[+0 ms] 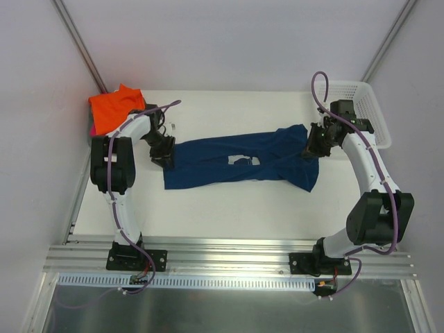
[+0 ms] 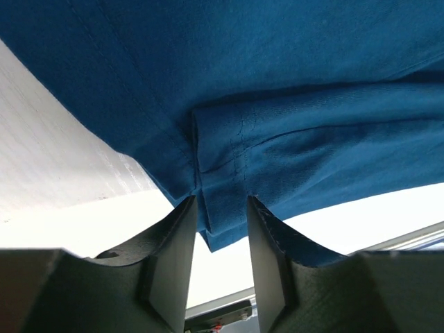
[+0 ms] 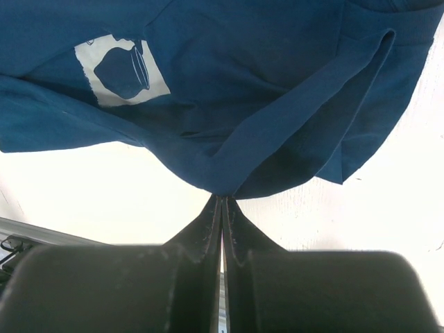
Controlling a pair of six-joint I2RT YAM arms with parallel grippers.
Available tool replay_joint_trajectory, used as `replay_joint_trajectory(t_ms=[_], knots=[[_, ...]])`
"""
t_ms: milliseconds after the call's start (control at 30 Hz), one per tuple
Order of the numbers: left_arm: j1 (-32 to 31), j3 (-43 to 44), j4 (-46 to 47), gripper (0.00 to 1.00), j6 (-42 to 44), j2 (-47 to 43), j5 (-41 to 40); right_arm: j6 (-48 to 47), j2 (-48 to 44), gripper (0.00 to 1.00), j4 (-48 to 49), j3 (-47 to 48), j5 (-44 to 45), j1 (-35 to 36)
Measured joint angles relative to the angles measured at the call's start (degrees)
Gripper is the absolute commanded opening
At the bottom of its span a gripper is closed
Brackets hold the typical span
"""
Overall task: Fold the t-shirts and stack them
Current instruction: Fold the other side of the tshirt into a rectangle
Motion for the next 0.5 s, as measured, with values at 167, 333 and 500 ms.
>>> replay_joint_trajectory(t_ms=[167,333,500], knots=[[0.00,-0.20,0.07,0.34,0.00,0.00,0.02,0.00,0.00,0.00,0.00,0.00,0.00,0.00],[0.00,-0.24,0.07,0.31,0.00,0.00,0.17,0.02,0.00,0.00,0.02,0.00,0.00,0.00],[0.00,-0.24,0.11,0.14,-0.07,0.02,0.61,0.00,0.00,0.00,0.02,0.00,0.02,0.00]])
